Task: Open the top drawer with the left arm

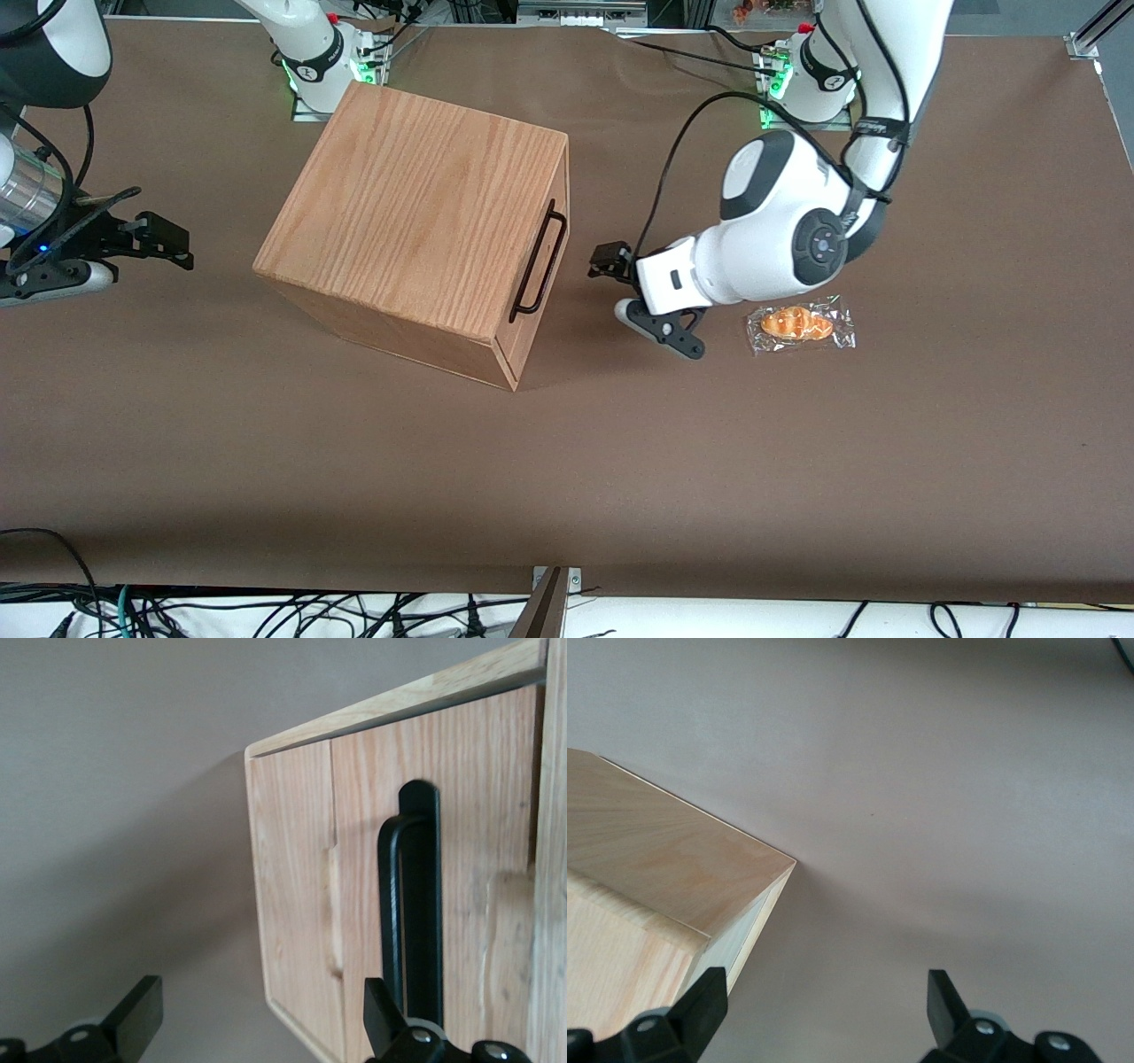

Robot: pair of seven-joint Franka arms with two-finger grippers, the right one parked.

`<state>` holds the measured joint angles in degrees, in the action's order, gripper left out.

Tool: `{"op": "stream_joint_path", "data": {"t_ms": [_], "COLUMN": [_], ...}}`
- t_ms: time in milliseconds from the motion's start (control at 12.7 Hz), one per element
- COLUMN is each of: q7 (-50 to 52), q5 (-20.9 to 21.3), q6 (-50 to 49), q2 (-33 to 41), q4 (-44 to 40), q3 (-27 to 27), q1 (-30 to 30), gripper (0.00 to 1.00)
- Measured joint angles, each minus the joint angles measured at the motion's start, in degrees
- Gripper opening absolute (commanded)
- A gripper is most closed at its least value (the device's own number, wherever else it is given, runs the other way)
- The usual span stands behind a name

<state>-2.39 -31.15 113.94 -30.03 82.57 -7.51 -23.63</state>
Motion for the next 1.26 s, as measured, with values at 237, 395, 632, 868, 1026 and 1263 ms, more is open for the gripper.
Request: {"op": "stream_joint_path", "data": {"t_ms": [237, 395, 632, 868, 1026, 1263], "q7": [4.5, 5.5, 5.8, 6.1, 6.1, 6.1], "q5": [0.0, 0.0, 0.0, 0.0, 0.0, 0.0], "q6": [4.4, 5.0, 5.0, 5.0, 5.0, 5.0], "q2": [-1.7, -2.3, -2.8, -3.2, -3.7, -4.1], "q4": [0.0, -0.1, -0.2, -0.2, -0.2, -0.5], "q3": [0.0, 0.0, 0.0, 0.1, 0.1, 0.1], "q1": [-3.9, -5.1, -5.5, -5.5, -5.5, -5.5], "gripper": [1.00, 1.00, 1.00, 1.00, 1.00, 1.00]}}
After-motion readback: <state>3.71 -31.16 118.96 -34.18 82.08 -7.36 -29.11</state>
